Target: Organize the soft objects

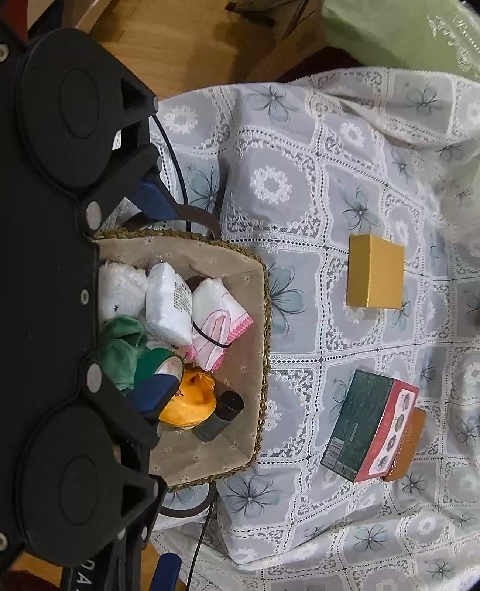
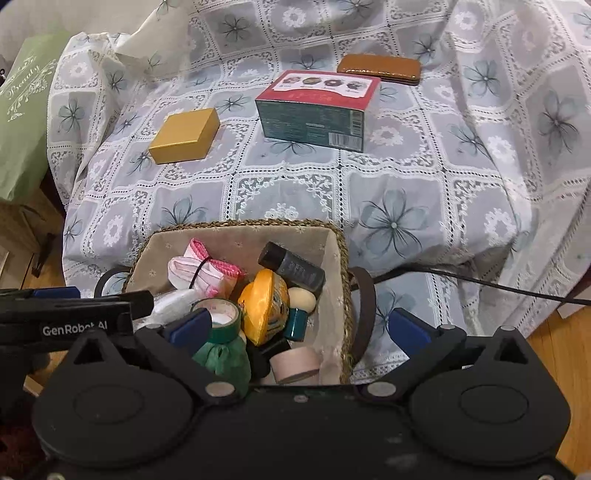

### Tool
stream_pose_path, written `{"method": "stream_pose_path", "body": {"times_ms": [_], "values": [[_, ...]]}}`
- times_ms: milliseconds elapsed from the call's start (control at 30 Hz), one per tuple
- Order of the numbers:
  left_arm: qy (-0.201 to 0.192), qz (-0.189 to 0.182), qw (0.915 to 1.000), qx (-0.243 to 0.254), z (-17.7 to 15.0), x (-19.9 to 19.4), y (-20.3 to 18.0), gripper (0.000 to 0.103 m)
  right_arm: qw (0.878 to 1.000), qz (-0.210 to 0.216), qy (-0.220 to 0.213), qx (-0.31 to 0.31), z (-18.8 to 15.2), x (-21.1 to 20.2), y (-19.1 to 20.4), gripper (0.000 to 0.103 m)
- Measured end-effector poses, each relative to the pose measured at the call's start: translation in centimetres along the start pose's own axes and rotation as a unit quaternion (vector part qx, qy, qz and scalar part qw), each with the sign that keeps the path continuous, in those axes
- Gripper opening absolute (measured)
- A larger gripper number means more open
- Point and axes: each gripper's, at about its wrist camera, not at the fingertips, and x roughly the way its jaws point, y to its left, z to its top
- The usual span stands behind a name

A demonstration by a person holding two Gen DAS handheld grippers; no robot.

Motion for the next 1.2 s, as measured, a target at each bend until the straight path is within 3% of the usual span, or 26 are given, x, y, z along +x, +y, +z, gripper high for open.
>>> {"method": "stream_pose_path", "body": {"times_ms": [367, 667, 1200], "values": [[-0.023, 0.008, 0.9997, -0.001, -1.8, -1.9, -0.5, 0.088, 1.000, 0.014, -0.027, 0.001, -1.8, -2.2, -0.2, 0.103], [-0.036, 0.020, 0.9992, -0.003, -3.0, -3.0, -0.9, 0.089, 0.999, -0.009, -0.032, 0.004, -2.8, -3.4, -0.5, 0.103], [-0.040, 0.010, 0.9990, -0.016, -4.0, -3.7, -0.6, 0.093, 1.000, -0.011, -0.008, 0.025, -3.6, -3.5, -1.4, 0.103]]}}
